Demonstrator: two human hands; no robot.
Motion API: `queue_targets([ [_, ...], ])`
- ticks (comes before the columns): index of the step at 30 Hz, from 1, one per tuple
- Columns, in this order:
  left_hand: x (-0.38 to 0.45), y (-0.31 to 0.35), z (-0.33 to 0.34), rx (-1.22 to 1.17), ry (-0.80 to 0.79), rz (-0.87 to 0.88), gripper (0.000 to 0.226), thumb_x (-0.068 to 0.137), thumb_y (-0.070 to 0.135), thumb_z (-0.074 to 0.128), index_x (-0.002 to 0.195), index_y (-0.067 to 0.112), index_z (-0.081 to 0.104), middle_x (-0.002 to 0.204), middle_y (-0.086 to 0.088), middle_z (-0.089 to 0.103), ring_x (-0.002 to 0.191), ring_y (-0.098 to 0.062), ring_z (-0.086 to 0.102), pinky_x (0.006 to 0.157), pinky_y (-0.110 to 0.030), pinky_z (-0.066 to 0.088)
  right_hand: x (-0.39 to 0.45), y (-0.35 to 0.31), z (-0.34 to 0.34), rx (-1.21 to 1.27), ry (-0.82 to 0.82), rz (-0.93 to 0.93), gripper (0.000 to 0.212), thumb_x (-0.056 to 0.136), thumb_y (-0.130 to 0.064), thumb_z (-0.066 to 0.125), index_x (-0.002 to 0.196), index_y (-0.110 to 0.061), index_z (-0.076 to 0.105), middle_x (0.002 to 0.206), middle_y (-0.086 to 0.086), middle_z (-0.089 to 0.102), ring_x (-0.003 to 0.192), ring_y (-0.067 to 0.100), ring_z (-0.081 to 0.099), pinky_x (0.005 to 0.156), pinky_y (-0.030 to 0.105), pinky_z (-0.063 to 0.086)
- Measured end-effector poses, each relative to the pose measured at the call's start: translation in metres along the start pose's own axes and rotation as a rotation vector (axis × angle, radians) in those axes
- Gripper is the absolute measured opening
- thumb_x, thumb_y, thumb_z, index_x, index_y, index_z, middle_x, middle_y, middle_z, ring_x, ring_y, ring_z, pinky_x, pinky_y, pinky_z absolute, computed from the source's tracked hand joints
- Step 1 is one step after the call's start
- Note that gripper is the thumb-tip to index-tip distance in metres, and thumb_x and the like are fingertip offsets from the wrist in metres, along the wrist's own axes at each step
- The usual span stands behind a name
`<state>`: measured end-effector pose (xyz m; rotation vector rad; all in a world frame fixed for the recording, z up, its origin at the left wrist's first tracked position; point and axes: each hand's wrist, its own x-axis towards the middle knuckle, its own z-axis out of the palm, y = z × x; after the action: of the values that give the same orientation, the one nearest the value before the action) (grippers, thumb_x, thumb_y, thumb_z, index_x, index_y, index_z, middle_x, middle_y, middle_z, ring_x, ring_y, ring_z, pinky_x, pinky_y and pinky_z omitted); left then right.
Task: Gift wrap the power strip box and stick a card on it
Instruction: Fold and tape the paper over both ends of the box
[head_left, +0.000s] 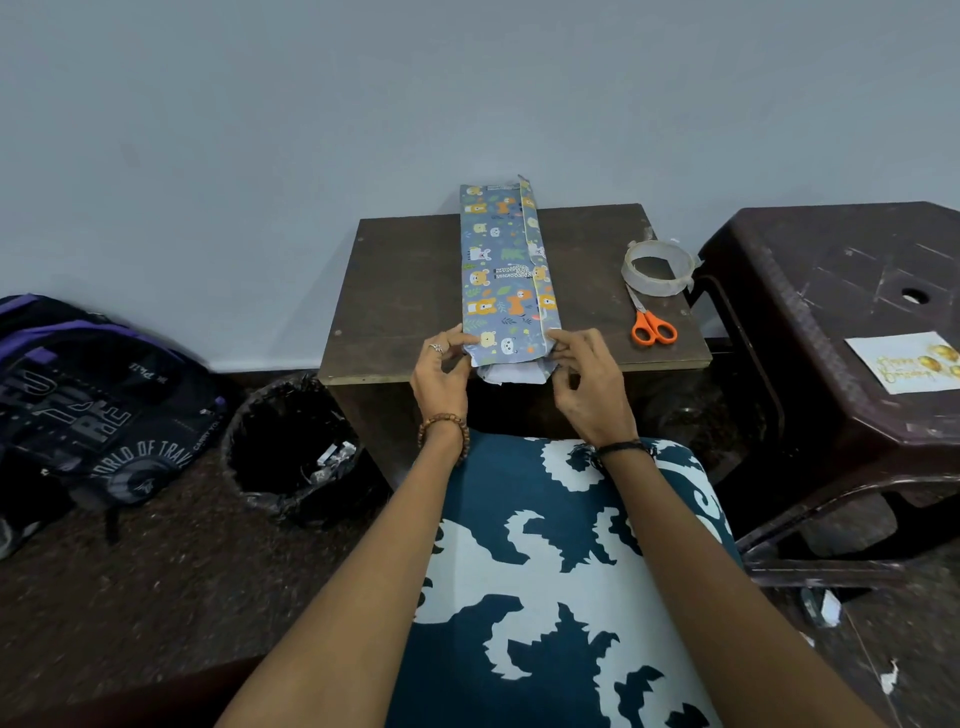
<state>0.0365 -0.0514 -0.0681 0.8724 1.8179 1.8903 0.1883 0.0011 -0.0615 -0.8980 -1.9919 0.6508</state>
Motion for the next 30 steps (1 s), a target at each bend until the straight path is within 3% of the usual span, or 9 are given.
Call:
queue_targets([
  [3,-0.003,0.003,0.001,0.024,-0.008,0.024,0.036,0.076,-0.021,0.056,0.077,0.014,0.065,0.103,-0.002,0.058,0.099,-0.011,0.061,0.086,-0.015,0.049,0.002,0.002,-0.001,-0.092,0.047,0.004,0.035,0.082,0.009,0.049,0.111,-0.007,0.06,0.104,0.007,0.051,0.084,0.021,0.061,0.071,0.039,0.056],
  [6,-0.004,0.006,0.002,0.082,0.004,0.032,0.032,0.075,-0.022,0.053,0.073,0.006,0.067,0.091,0.008,0.049,0.083,0.008,0.056,0.078,-0.007,0.046,0.004,0.001,-0.004,-0.169,0.084,-0.017,0.023,0.086,0.001,0.055,0.106,-0.008,0.064,0.105,0.009,0.049,0.08,0.02,0.059,0.059,0.037,0.055],
  [8,-0.005,0.008,0.003,0.123,0.014,0.012,0.028,0.076,-0.02,0.051,0.071,0.003,0.067,0.084,0.01,0.042,0.075,0.005,0.054,0.072,-0.005,0.043,0.005,0.001,-0.005,-0.185,0.077,-0.003,0.021,0.087,0.0,0.055,0.104,-0.009,0.064,0.106,0.009,0.05,0.081,0.019,0.058,0.057,0.037,0.054],
  [13,-0.008,0.01,0.004,0.149,-0.009,-0.026,0.031,0.078,-0.015,0.051,0.071,0.012,0.065,0.072,0.008,0.044,0.064,-0.013,0.046,0.064,-0.014,0.042,0.008,0.006,-0.004,-0.13,0.085,0.028,0.018,0.087,0.0,0.056,0.101,-0.008,0.066,0.102,0.007,0.052,0.082,0.014,0.055,0.063,0.036,0.052],
  [15,-0.008,0.01,0.004,0.118,0.005,-0.056,0.033,0.078,-0.011,0.053,0.069,0.018,0.065,0.075,0.003,0.053,0.068,-0.019,0.051,0.068,-0.031,0.049,0.008,0.007,-0.002,-0.114,0.107,0.023,0.018,0.088,-0.002,0.058,0.101,-0.007,0.068,0.098,0.007,0.052,0.079,0.005,0.048,0.063,0.029,0.048],
  [18,-0.011,0.011,0.004,0.073,0.057,-0.091,0.037,0.08,-0.007,0.054,0.067,0.026,0.066,0.085,-0.005,0.064,0.07,-0.017,0.057,0.069,-0.039,0.052,0.006,0.007,-0.001,-0.096,0.117,0.013,0.017,0.088,-0.002,0.059,0.101,-0.006,0.069,0.088,0.006,0.054,0.075,0.002,0.044,0.063,0.015,0.039],
  [25,-0.015,0.018,0.003,0.02,0.09,-0.167,0.027,0.086,-0.004,0.046,0.084,0.007,0.071,0.067,0.009,0.058,0.053,0.002,0.053,0.06,-0.027,0.049,0.002,-0.001,-0.001,0.017,0.11,0.07,0.027,0.085,0.003,0.057,0.11,-0.002,0.067,0.086,0.008,0.061,0.075,0.002,0.05,0.07,0.003,0.04],
  [28,-0.015,0.02,0.004,0.002,0.086,-0.17,0.019,0.088,0.002,0.052,0.084,0.007,0.07,0.072,0.01,0.061,0.056,0.005,0.053,0.062,-0.024,0.048,0.003,-0.007,0.001,0.172,0.138,0.169,0.023,0.087,-0.006,0.061,0.108,-0.001,0.068,0.089,0.011,0.065,0.077,0.008,0.058,0.072,0.008,0.047],
  [30,-0.015,0.021,0.005,-0.019,0.081,-0.182,0.01,0.087,0.01,0.06,0.079,0.011,0.067,0.072,0.007,0.062,0.062,0.0,0.055,0.066,-0.026,0.05,0.006,-0.007,0.001,0.239,0.169,0.222,0.02,0.086,-0.012,0.066,0.103,-0.003,0.071,0.089,0.008,0.068,0.076,-0.002,0.06,0.072,0.008,0.047],
])
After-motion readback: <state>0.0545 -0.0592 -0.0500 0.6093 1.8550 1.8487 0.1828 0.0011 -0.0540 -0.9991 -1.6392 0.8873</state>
